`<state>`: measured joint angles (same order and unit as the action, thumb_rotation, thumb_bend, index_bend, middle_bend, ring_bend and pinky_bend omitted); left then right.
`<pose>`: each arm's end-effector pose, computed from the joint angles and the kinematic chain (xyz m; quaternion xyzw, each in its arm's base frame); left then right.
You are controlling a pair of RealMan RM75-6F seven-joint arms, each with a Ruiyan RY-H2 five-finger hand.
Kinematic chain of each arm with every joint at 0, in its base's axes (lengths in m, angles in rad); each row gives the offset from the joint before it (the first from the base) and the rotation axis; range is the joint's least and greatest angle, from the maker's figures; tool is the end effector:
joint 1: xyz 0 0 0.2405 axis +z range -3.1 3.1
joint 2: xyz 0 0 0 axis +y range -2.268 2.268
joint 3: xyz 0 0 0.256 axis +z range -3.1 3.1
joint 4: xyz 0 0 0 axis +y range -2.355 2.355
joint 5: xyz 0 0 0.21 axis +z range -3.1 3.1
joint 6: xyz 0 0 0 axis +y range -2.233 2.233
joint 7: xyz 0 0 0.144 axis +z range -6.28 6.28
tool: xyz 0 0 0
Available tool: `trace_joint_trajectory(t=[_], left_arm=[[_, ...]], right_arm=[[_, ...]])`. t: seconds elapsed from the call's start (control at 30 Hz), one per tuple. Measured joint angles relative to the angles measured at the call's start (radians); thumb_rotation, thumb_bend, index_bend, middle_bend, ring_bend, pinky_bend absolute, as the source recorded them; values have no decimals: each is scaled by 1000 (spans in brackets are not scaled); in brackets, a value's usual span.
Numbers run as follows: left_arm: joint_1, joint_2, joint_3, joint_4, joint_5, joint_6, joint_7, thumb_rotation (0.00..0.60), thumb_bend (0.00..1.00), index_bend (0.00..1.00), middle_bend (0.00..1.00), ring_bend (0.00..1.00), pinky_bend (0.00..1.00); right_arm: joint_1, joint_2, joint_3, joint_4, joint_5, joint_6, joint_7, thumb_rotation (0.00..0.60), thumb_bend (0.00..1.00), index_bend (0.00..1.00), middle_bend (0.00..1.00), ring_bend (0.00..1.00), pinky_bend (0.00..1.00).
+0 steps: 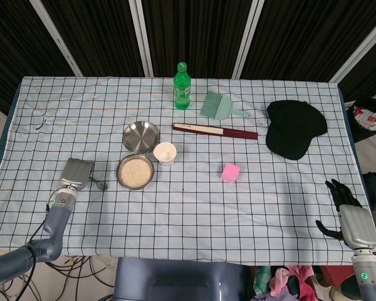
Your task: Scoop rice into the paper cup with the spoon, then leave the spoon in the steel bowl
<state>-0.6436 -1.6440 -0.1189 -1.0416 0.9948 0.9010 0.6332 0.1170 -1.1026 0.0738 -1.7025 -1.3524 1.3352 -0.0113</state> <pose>-0.2820 0.3628 -0.0072 -0.7489 -0.2895 -0.1463 0.5779 -0.3124 -0.1922 0.1457 0.5699 -0.4681 0.3571 0.5733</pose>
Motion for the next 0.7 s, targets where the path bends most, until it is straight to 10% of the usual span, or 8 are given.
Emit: trace_joint_trajectory(t=[0.7], left_arm=[[1, -3, 2, 2, -4, 3, -3, 600, 372, 564, 1000, 1000, 997]], right_arm=[[-2, 2, -1, -1, -2, 2, 4, 600, 218, 0, 0, 0, 199]])
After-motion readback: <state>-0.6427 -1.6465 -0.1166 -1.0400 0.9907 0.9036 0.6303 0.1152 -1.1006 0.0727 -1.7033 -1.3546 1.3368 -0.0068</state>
